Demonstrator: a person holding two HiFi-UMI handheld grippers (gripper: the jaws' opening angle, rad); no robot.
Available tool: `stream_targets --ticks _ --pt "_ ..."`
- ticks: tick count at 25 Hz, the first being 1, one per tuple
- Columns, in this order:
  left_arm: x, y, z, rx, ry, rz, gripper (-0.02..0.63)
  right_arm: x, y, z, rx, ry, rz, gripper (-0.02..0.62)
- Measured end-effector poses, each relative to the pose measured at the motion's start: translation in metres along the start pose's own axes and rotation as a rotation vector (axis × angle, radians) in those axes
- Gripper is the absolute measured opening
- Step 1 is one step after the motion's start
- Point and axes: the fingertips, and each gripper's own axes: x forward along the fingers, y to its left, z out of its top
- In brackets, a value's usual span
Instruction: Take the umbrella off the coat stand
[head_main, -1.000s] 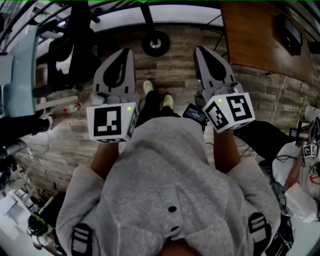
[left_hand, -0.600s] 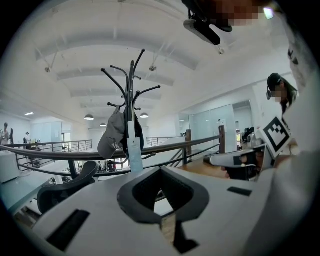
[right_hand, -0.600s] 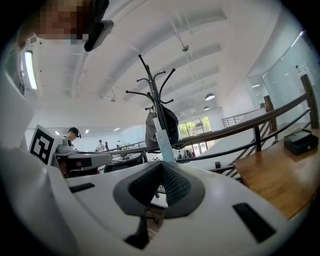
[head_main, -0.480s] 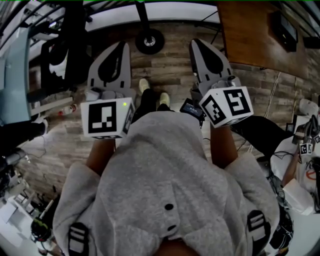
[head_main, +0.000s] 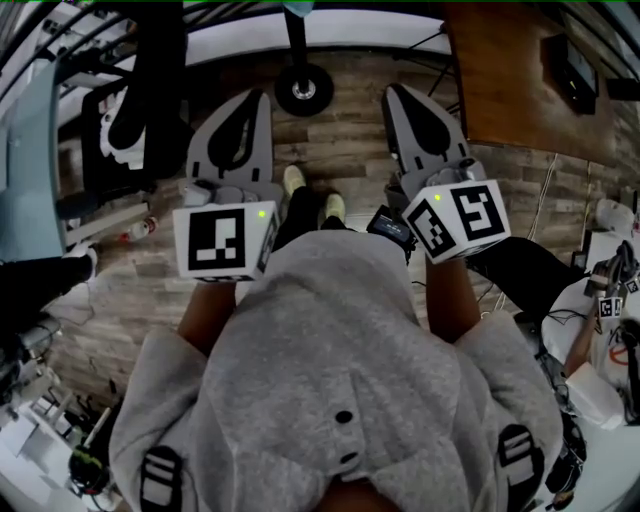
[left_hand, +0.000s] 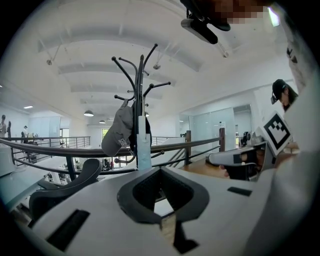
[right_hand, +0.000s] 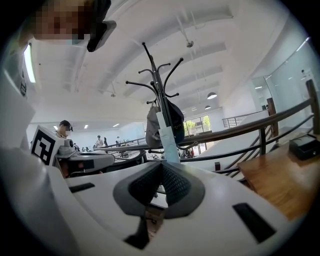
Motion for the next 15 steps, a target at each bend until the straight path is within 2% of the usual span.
stream_targets --ticks 15 --pt "0.041 0.055 0.0 -0.028 0.021 -0.022 0.014 0.064 0.005 0.012 -0.035 0.025 -0.028 0.009"
